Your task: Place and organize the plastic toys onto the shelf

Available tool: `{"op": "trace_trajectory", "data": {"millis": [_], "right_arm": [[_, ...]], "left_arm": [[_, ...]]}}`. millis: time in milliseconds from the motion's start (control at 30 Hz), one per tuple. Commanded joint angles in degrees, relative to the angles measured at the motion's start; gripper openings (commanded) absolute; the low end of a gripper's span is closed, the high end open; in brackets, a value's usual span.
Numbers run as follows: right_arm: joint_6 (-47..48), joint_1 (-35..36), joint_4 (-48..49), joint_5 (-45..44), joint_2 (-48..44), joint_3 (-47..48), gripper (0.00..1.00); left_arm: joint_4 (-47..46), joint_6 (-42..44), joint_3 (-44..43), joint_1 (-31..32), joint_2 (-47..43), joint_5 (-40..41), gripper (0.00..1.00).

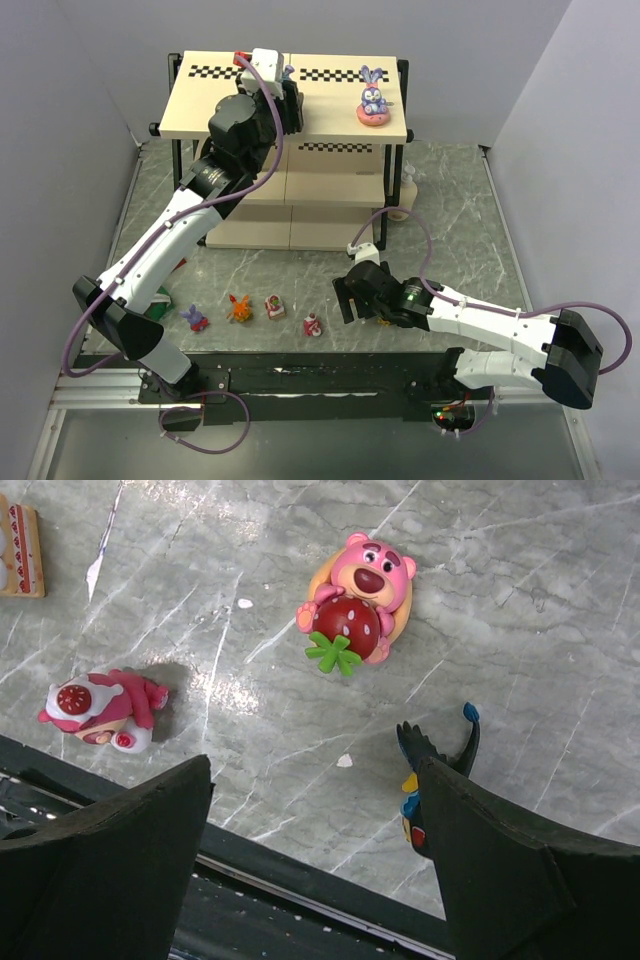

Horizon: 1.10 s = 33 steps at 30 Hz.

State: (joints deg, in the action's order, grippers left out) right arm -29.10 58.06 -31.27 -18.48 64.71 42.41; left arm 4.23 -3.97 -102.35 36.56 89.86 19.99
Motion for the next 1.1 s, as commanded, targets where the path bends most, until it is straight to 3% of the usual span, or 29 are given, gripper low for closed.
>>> {"op": "trace_trajectory", "data": {"millis": [0, 300, 600, 1067], "right_arm": [[-0.52, -0.23, 0.68, -2.00, 0.42, 1.44, 0.90], [-0.60, -0.23, 0.77, -2.17, 0.68, 1.01, 0.90], [-0.78, -0.32, 1.12, -2.09, 0.60, 0.48, 0.91], [-0.78, -0.32, 1.21, -1.82, 0.86, 0.48, 0.91]], "left_arm": [[1.66, -2.01, -0.84, 0.53, 1.62, -3.02, 0.36], [2.45, 1.24, -3.74, 4.57, 4.52, 4.61, 0.43], [2.63, 2.82, -4.27, 5.63, 4.88, 10.15, 0.43], [3.24, 5.64, -2.42, 5.63, 2.16, 10.95, 0.45]]}}
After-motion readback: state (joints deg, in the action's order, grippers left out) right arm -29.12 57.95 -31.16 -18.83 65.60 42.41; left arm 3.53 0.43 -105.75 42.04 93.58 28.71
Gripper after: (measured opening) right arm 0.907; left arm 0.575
